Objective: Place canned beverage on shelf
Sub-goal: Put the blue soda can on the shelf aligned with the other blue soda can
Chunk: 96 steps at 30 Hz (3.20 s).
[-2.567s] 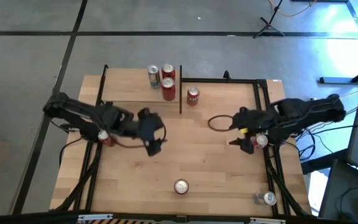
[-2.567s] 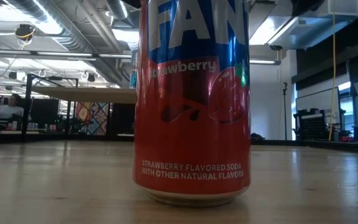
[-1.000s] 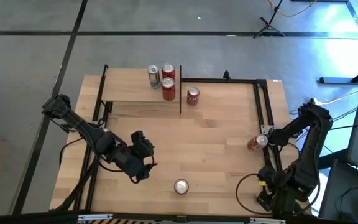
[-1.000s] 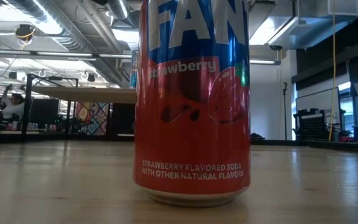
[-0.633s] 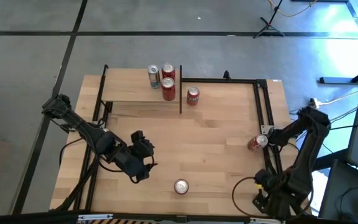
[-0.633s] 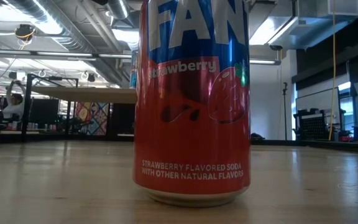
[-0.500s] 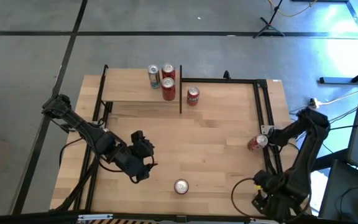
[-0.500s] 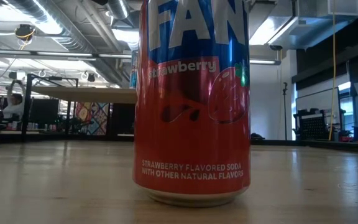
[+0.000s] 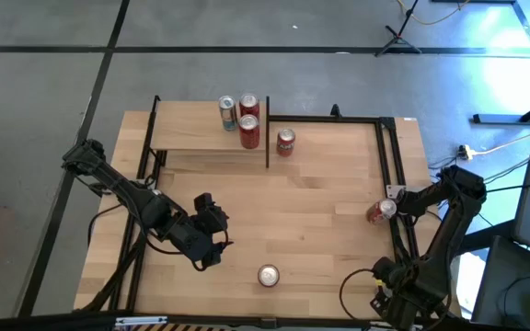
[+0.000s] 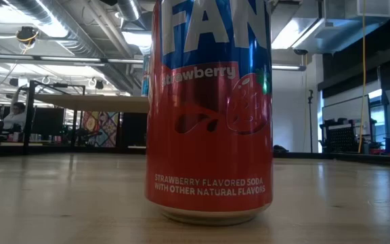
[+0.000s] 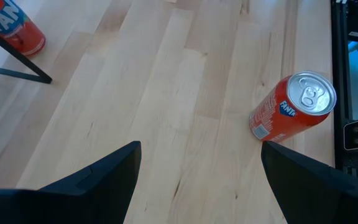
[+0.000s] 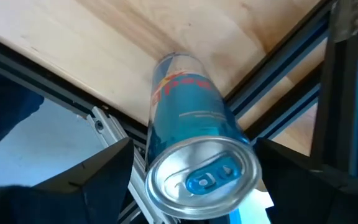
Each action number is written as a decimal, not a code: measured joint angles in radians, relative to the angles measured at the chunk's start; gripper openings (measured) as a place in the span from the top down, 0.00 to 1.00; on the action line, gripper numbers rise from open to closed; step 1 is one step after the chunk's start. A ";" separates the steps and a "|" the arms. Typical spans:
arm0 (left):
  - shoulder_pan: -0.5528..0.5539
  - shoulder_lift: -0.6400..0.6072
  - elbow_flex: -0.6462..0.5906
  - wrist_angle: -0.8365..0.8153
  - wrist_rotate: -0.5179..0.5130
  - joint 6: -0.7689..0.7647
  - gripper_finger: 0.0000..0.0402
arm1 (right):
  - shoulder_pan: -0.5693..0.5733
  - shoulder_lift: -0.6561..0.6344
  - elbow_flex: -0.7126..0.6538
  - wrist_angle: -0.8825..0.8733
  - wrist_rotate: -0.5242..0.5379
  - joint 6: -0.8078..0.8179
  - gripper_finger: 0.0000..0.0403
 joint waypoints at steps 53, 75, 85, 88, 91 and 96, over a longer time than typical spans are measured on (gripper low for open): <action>-0.104 0.002 0.000 0.065 0.102 -0.240 0.22 | -0.841 0.310 0.450 -0.302 0.244 -1.668 0.49; -0.104 0.002 0.000 0.069 0.082 -0.237 0.22 | -0.839 0.387 0.484 -0.185 0.228 -1.721 0.23; -0.059 0.002 0.000 0.085 0.031 -0.208 0.22 | -0.748 0.129 0.483 -0.232 0.301 -1.615 0.21; -0.008 0.002 0.000 0.156 0.054 -0.157 0.22 | -0.679 0.024 0.480 -0.232 0.394 -1.540 0.21; 0.050 0.002 0.000 0.267 0.082 -0.066 0.22 | -0.597 -0.075 0.453 -0.230 0.491 -1.468 0.21; 0.154 0.034 0.000 0.455 0.125 0.109 0.22 | -0.431 -0.236 0.332 -0.226 0.670 -1.284 0.21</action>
